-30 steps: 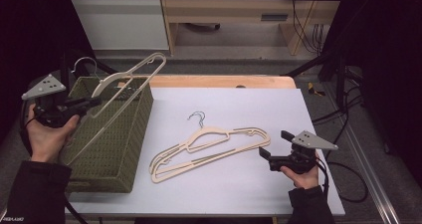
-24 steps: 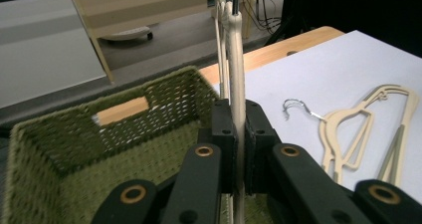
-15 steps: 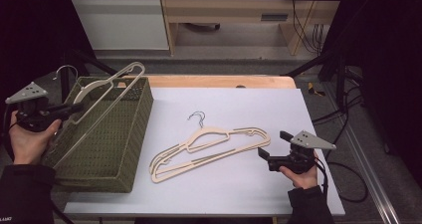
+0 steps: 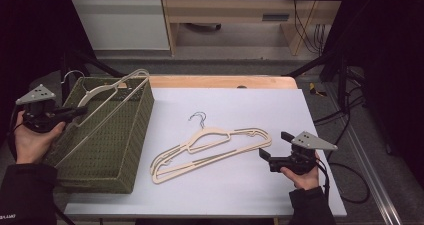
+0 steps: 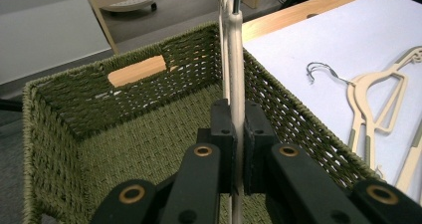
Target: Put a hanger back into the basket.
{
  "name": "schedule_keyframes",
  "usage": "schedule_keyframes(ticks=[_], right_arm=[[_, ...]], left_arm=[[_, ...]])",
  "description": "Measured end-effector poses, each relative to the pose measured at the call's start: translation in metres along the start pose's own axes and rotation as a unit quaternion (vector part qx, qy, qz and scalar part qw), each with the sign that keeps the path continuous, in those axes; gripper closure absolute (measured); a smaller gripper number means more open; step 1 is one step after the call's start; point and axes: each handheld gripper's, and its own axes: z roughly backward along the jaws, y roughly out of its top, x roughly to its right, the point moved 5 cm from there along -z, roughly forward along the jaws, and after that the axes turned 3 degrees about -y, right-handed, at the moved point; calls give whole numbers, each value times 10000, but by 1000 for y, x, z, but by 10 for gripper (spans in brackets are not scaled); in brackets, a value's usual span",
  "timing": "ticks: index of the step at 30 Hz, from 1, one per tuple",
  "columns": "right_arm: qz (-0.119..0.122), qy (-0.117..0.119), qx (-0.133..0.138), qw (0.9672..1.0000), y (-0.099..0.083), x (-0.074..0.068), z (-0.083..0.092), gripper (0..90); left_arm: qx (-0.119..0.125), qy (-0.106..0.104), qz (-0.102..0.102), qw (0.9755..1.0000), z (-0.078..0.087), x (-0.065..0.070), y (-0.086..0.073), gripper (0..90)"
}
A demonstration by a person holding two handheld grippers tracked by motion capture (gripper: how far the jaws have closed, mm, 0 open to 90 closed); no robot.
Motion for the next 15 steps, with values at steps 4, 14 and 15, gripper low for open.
schedule_keyframes(ticks=[4,14,15], right_arm=[[14,0,-20,10000,0,0,-1,27],[0,6,-34,10000,-1,-1,-2,28],[0,6,-34,10000,-1,-1,-2,28]], left_arm=[[-7,-36,118,9999,3,-11,-6,858],[-186,-178,451,9987,-16,-6,-36,858],[-186,-178,451,9987,-16,-6,-36,858]])
